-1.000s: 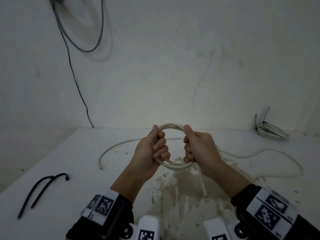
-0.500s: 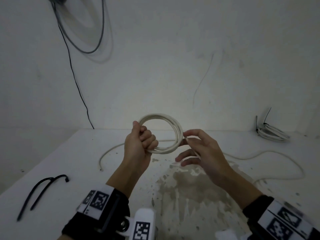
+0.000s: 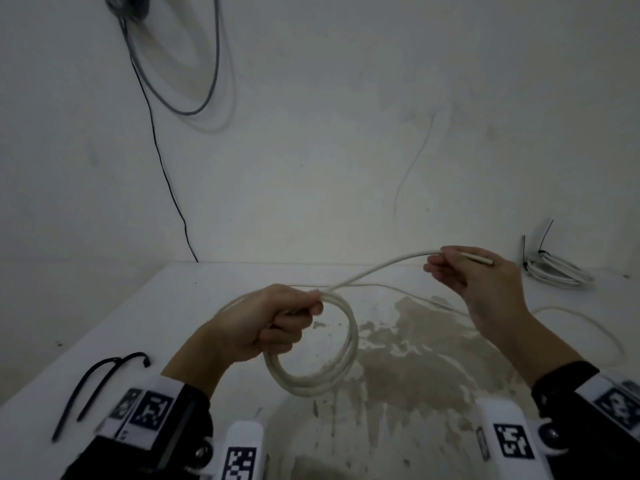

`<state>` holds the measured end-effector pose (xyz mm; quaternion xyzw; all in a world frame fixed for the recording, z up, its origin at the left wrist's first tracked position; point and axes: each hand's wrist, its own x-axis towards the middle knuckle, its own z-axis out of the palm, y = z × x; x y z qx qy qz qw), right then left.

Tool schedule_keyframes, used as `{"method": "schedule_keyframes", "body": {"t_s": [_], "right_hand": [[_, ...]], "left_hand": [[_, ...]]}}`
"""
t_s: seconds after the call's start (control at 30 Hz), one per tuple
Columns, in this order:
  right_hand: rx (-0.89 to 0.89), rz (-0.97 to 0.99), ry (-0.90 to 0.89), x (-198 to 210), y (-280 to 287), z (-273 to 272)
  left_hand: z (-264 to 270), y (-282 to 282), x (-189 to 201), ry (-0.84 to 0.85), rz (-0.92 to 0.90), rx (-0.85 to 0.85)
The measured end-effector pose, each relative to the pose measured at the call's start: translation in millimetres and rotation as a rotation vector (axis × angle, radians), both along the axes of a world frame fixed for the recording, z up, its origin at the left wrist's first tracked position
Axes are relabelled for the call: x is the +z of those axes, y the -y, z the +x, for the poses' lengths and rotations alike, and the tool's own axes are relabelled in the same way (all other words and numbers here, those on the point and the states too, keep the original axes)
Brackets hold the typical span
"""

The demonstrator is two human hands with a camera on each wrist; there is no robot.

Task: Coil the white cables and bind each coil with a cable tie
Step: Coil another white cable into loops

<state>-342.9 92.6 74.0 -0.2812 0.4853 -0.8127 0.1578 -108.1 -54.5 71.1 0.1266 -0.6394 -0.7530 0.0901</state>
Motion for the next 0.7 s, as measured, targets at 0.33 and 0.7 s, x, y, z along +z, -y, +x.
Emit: {"method": "schedule_keyframes", "body": {"t_s": [0.33,0.7], "right_hand": [[-0.113,-0.082,0.055,8,1,-18],[-0.141,1.095,-1.176,-3,-5,7]], "left_hand": [[-2,-4,11,0.115,-0.047,0.012],[-8,-10,13,0.207,-0.115,-0.009]]}}
